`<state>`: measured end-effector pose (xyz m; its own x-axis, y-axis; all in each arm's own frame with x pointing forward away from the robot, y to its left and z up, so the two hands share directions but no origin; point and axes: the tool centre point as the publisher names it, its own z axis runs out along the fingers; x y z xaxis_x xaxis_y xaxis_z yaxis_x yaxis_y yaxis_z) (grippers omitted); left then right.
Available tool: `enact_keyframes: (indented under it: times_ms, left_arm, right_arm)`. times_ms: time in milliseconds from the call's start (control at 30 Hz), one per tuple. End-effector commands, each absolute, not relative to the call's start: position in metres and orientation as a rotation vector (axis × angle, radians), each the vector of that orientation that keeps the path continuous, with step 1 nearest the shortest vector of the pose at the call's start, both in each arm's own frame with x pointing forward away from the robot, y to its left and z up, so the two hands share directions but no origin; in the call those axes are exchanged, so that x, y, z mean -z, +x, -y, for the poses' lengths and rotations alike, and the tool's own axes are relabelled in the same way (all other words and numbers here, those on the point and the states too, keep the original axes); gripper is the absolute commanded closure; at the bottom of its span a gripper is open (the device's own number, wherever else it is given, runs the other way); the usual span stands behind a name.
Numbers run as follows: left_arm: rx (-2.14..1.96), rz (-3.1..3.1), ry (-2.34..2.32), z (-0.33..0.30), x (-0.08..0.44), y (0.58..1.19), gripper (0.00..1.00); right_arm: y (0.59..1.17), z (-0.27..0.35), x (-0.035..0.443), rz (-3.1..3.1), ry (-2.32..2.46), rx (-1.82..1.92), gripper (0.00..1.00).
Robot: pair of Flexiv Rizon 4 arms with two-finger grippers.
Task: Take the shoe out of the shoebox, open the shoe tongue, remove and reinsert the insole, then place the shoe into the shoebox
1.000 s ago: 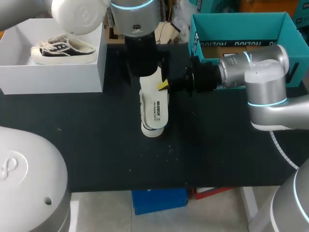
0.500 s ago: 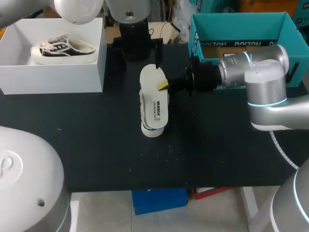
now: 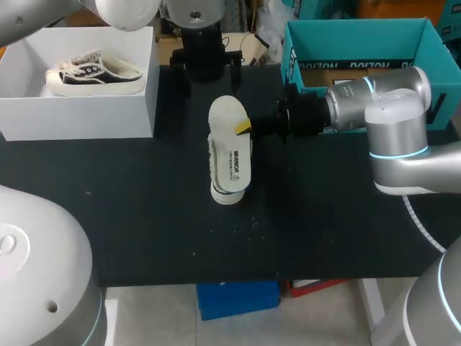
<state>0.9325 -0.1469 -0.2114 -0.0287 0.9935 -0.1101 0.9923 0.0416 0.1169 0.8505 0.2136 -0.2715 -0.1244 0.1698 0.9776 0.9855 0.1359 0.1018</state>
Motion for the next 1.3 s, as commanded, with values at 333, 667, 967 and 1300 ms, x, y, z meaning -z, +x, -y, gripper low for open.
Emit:
enact_keyframes:
  times_ms: [333,667,967,1300]
  left_arm:
    - [-0.012,-2.125,2.064,0.164,0.201,0.922,0.0]
    - [0.004,-2.138,2.065,0.167,0.2,0.855,0.0]
    - [0.01,-2.154,2.054,0.17,0.192,0.793,0.0]
    - [0.044,-2.167,1.999,0.167,0.193,0.751,0.0]
  right_arm:
    - [0.85,-0.215,0.272,1.482,-1.188,1.108,1.0]
    - [0.85,-0.215,0.272,1.482,-1.188,1.108,1.0]
    - [0.85,-0.215,0.272,1.482,-1.188,1.108,1.0]
    - [0.85,-0.215,0.272,1.482,-1.188,1.108,1.0]
